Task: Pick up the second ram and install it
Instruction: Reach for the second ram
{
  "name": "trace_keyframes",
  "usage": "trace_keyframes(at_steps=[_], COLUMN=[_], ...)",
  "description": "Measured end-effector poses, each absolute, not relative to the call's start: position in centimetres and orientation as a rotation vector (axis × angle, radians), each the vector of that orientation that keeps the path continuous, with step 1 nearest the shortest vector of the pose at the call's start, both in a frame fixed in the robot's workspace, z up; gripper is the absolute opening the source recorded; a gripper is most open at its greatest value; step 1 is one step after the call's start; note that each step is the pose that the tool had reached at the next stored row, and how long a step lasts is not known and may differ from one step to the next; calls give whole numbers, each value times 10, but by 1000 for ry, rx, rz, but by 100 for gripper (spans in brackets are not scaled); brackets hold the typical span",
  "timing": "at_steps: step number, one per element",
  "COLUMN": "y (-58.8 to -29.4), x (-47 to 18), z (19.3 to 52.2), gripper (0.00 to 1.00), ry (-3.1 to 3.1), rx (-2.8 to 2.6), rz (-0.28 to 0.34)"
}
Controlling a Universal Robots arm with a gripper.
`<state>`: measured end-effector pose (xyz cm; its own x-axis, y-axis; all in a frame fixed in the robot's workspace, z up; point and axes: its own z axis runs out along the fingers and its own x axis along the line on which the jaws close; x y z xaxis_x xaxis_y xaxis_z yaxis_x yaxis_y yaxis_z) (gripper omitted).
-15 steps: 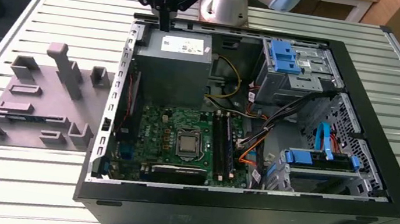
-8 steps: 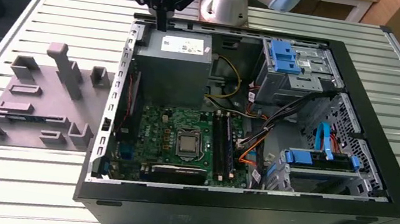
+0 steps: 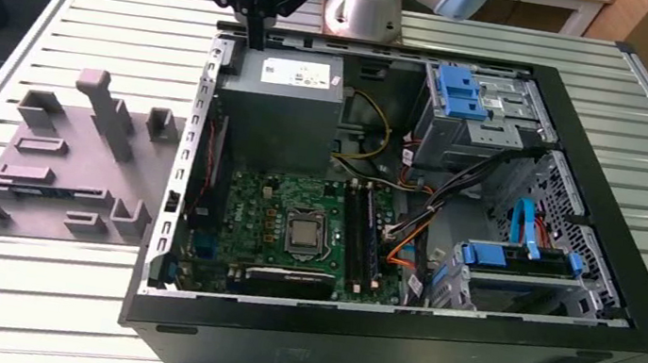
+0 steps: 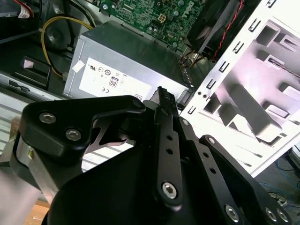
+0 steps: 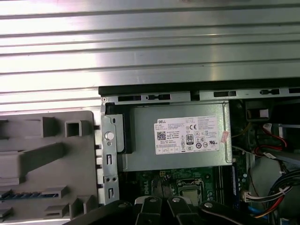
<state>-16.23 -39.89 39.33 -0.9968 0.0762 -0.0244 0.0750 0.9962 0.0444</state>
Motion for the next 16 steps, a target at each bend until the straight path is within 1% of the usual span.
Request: trace_keyframes(at_steps=[16], y=[-399], x=[-174], z=[393], gripper=[11], ry=[3113], rx=[118], rz=[68])
